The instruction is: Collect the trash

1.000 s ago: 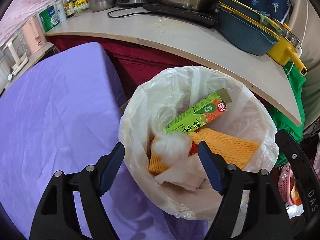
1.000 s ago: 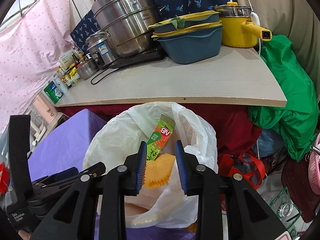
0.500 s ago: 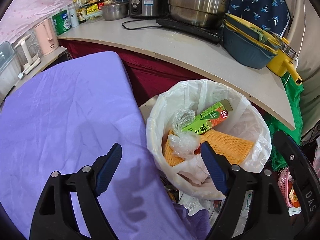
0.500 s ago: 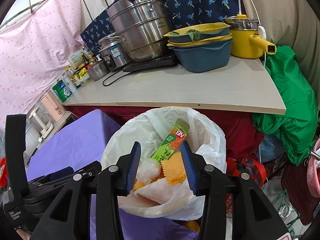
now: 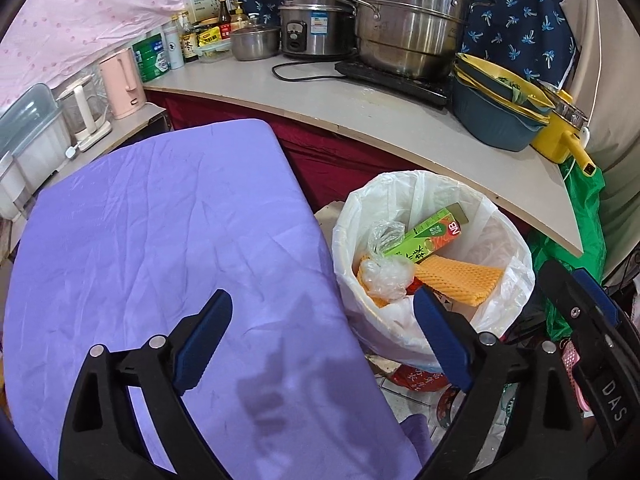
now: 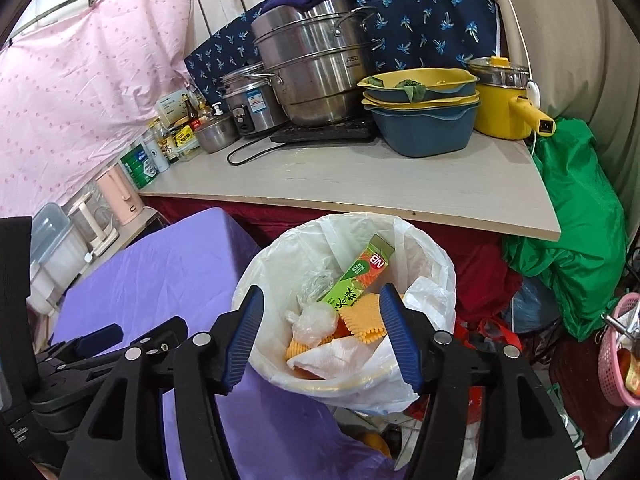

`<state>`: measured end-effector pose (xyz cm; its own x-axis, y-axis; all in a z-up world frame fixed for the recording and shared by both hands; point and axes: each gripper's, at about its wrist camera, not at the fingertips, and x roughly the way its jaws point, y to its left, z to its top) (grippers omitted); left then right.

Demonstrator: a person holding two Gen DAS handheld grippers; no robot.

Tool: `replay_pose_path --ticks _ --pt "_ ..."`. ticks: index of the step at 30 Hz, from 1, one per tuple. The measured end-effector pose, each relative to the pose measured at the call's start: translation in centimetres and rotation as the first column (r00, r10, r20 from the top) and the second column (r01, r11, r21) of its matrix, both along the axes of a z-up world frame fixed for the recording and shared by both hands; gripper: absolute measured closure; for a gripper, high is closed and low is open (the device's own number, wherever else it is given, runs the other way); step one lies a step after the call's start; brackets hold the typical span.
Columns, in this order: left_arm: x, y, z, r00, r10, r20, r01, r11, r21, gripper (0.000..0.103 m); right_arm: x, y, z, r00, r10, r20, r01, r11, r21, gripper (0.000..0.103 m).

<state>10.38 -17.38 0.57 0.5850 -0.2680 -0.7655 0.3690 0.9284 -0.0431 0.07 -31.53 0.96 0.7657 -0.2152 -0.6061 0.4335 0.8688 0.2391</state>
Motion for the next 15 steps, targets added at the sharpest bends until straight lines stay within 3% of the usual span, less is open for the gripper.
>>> replay_pose_path --ticks 11,15 --pt "-1.5 1.3 0.5 1.0 0.013 0.011 -0.013 1.0 0.004 0.014 -1.0 1.4 0.8 1.0 0.014 -0.016 -0.014 1.0 -0.028 0.021" --pt "-2.0 1.7 0.6 1.0 0.02 0.019 -0.02 1.0 0.011 0.012 -1.2 1.7 0.9 0.999 0.015 -0.028 -0.016 0.999 -0.042 0.019"
